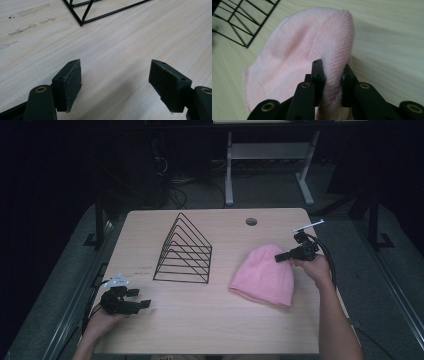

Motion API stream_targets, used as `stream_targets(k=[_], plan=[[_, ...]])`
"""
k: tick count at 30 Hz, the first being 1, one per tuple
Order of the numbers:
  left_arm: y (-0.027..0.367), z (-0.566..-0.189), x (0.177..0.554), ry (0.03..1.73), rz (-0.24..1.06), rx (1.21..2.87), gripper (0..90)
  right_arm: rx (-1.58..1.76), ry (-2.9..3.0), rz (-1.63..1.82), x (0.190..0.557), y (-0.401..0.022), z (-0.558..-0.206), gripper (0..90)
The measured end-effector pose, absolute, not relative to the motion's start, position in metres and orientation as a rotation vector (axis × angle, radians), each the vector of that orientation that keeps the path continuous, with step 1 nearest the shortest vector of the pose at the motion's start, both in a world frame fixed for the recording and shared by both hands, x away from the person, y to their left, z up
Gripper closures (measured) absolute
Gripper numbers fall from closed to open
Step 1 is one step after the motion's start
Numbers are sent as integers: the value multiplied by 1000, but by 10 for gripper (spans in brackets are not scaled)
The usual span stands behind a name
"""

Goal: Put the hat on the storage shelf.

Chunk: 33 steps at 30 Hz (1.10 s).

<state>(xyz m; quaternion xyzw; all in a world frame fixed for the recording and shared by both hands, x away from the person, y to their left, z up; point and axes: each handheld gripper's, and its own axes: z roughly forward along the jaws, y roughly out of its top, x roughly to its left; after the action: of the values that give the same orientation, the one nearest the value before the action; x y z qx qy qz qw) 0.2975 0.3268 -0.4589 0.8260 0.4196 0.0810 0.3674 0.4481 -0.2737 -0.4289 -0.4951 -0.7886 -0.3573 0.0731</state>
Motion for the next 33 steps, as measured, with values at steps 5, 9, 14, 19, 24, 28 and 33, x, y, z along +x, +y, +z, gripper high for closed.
stream_targets(k=[5, 9, 14, 19, 24, 28, 33], plan=[[327, -458, 299, 1078, 194, 2117, 263, -1427, -2392, -1133, 443, -272, -410, 772], [327, -458, 301, 1086, 184, 2102, 263, -1377, -2424, -1200, 438, -270, -390, 772], [326, -454, 301, 1079, 186, 2089, 263, -1341, -2458, -1230, 434, -266, -375, 772], [328, -449, 300, 1072, 182, 2074, 263, -1286, -2498, -1290, 429, -262, -354, 773], [327, -442, 301, 1049, 179, 2078, 263, -1242, -2546, -1323, 425, -257, -334, 773], [326, -434, 304, 1023, 162, 2084, 263, -1225, -2571, -1343, 422, -253, -321, 773], [328, -425, 306, 990, 147, 2095, 263, -1206, -2593, -1372, 419, -248, -306, 774]])
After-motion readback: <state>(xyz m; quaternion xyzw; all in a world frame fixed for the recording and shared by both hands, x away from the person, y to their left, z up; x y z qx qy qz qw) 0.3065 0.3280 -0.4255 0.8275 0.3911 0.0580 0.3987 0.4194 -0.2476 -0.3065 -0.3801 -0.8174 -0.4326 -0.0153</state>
